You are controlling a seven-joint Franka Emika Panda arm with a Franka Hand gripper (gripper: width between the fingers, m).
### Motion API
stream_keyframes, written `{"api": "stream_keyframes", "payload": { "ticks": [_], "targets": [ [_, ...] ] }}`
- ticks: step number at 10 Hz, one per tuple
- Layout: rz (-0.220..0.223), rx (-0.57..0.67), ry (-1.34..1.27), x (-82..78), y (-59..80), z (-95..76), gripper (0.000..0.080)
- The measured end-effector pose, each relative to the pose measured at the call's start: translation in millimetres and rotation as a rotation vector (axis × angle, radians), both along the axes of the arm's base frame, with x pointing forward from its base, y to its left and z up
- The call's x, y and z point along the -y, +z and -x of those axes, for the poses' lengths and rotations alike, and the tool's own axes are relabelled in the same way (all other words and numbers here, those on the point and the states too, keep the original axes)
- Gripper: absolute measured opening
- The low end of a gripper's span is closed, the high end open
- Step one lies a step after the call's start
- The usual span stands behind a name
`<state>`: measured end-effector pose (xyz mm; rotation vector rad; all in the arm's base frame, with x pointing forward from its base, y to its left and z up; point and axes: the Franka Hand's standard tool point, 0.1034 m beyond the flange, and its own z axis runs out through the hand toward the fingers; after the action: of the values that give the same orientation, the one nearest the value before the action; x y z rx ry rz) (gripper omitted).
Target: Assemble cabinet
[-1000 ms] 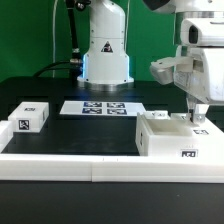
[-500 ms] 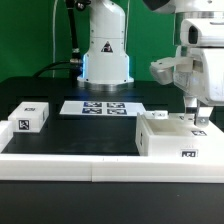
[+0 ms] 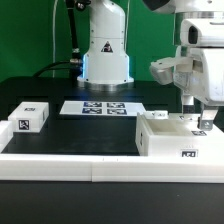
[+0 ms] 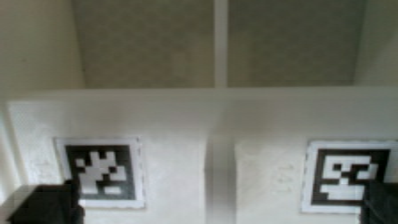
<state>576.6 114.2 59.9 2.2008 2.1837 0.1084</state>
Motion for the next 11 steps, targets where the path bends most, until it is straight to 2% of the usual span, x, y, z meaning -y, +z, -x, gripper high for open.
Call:
{"api": "stream_keyframes", "payload": {
  "ticks": [1, 3, 5, 6, 11],
  "targets": [
    [0.002, 0.005, -0.007, 0.7, 5.8, 4.7, 0.0796],
    [0.004, 0.015, -0.021, 0.1, 17.8, 30.8, 0.0797],
    [0.007, 0.012, -0.027, 2.0, 20.1, 59.7, 0.0797],
    [0.007, 0.008, -0.047, 4.1, 18.2, 69.0, 0.0797],
    [0.006, 0.007, -0.047, 4.2, 17.0, 66.4, 0.0797]
  ]
}}
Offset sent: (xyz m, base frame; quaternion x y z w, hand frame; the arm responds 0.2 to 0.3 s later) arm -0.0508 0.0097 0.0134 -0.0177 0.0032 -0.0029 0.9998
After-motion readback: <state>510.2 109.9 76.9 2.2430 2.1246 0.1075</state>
